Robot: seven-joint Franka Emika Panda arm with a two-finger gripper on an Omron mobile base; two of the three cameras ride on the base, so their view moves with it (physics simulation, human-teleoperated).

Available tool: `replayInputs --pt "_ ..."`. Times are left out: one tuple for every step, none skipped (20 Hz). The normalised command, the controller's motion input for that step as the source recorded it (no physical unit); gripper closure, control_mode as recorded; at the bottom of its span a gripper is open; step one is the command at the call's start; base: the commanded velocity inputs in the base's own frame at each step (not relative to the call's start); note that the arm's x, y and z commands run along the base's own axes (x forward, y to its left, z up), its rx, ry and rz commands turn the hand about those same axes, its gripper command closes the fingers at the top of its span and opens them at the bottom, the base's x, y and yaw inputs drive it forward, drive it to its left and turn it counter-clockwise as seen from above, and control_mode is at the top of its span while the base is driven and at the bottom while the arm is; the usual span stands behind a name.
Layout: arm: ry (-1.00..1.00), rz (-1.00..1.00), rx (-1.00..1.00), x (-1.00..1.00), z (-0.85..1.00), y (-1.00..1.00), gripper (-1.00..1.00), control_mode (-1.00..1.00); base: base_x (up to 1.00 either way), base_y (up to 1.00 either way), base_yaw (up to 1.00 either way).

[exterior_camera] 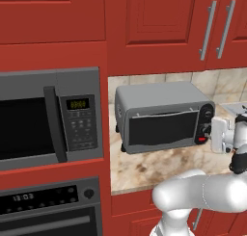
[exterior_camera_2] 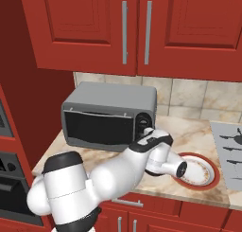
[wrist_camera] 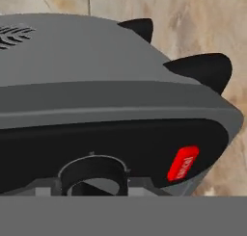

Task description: Pick up the bagel from the plate, place it on the toaster oven rack, close the door, and set the timer.

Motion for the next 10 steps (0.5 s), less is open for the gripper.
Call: replayInputs --pt "0.15 -0.51 0.40 -0.04 -0.31 0.00 1.00 -1.00 0.00 0.00 0.00" --pt "0.12 -0.49 0.41 -0.05 -0.31 0.00 1.00 -1.00 0.00 0.00 0.00" --pt "0.10 -0.49 0.39 -0.07 -0.32 0.00 1.00 -1.00 0.00 0.00 0.00" --pt "0.09 -0.49 0.40 -0.08 -0.34 0.00 1.00 -1.00 0.00 0.00 0.00" --pt "0.09 -0.49 0.40 -0.06 -0.32 0.00 1.00 -1.00 0.00 0.00 0.00" --pt "0.09 -0.50 0.40 -0.03 -0.33 0.00 1.00 -1.00 0.00 0.00 0.00" --pt "0.09 -0.51 0.40 0.00 -0.33 0.00 1.00 -1.00 0.00 0.00 0.00" --pt "0.11 -0.51 0.40 0.00 -0.34 0.00 1.00 -1.00 0.00 0.00 0.00" --pt "0.10 -0.52 0.40 0.00 -0.34 0.00 1.00 -1.00 0.00 0.00 0.00" --pt "0.10 -0.52 0.40 0.00 -0.33 0.00 1.00 -1.00 0.00 0.00 0.00"
